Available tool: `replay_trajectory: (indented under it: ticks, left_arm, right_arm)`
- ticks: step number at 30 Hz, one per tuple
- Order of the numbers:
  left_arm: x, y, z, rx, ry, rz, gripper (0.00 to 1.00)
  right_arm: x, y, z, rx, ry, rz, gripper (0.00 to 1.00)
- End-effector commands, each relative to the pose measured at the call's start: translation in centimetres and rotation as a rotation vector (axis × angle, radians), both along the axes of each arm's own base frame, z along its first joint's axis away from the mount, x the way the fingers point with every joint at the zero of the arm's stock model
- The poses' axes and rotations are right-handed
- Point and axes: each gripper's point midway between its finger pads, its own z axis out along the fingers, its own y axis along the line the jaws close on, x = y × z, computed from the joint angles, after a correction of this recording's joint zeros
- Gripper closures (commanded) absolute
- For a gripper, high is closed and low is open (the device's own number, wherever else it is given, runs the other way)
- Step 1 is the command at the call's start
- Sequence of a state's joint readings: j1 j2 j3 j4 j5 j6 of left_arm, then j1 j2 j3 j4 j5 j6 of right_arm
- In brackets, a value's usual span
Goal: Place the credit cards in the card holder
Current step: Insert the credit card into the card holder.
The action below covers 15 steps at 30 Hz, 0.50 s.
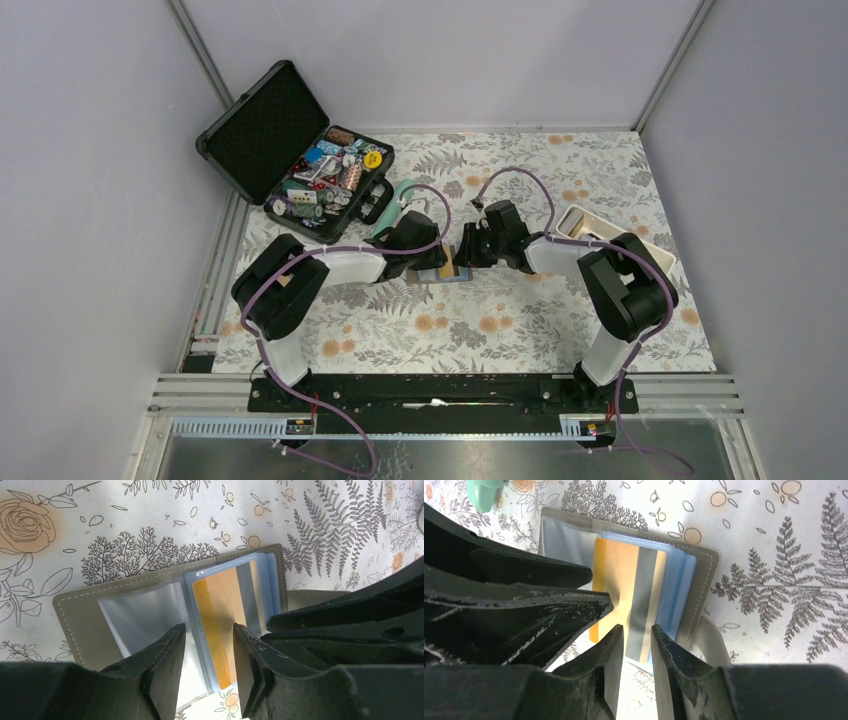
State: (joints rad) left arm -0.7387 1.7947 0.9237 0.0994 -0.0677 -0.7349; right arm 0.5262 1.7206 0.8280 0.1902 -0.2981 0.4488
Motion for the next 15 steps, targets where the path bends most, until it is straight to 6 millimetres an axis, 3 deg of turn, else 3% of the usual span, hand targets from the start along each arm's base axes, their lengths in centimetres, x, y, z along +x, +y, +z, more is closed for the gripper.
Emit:
replay_trajectory:
  ticks: [1,9,15]
  left_arm:
    - [-4.9,1.9,-5.2,0.087,0.209,-0.061,0.58]
    - [-4.9,1.1,-5.0,0.033,0.197,-0.078,0.58]
    - [-4.4,1.2,-3.6,0.0,0.164,-0.064,0.55]
  right_arm:
    - [0.9,0.4,-0.4,-0.008,-0.005,0.019,0.66]
    - [0.6,1.4,-0.1,0.039,0.005,0.041,0.66]
    - [0.7,1.2,-0.8,0.02,0.021,0.021,0.66]
